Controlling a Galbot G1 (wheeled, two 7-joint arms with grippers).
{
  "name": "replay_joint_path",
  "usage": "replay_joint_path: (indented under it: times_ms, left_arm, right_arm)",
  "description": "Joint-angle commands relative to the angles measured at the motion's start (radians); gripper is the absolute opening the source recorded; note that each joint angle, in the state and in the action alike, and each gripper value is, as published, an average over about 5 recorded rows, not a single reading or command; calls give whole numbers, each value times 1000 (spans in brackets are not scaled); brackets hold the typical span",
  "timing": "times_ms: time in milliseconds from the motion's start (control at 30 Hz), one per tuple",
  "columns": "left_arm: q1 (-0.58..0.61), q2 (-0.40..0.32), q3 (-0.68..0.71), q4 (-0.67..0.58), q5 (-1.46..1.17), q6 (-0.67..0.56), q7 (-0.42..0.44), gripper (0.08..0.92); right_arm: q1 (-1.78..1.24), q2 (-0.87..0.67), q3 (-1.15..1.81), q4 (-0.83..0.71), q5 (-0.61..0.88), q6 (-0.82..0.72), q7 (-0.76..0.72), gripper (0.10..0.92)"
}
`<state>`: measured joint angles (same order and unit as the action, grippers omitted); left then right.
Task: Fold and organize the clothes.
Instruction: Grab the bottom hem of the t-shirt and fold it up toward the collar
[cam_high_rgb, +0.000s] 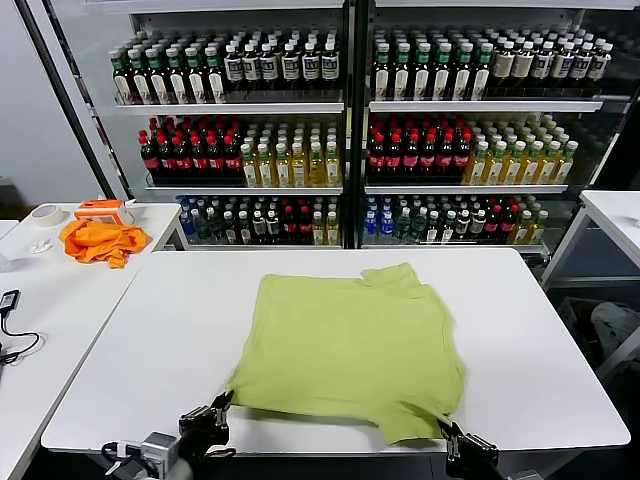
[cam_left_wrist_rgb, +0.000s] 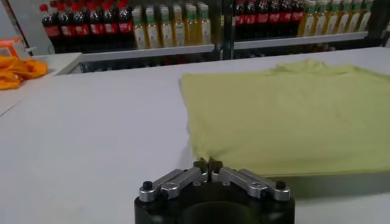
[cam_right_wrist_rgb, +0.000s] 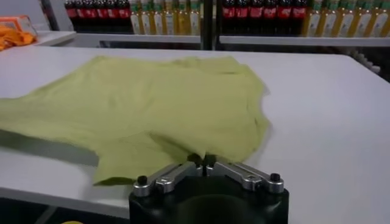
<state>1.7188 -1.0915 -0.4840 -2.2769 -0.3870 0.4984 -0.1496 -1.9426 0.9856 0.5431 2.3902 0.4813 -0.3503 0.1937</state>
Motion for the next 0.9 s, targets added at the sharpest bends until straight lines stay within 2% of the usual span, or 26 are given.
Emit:
replay_joint_path:
  times_ms: [33,400,900]
  left_arm:
    - [96,31,-57,-111,-36,-14,3,83]
    - [-282,-4,31,147,-79,-69,75,83]
    - [-529,-14,135,420,-84,-83,135,83]
  right_arm:
    - [-30,-11,21,94,-2,-16,4,109]
    - [318,-12,-43,-77,69,-98,37,109]
    - [508,31,-122,-258,102,-176,71,109]
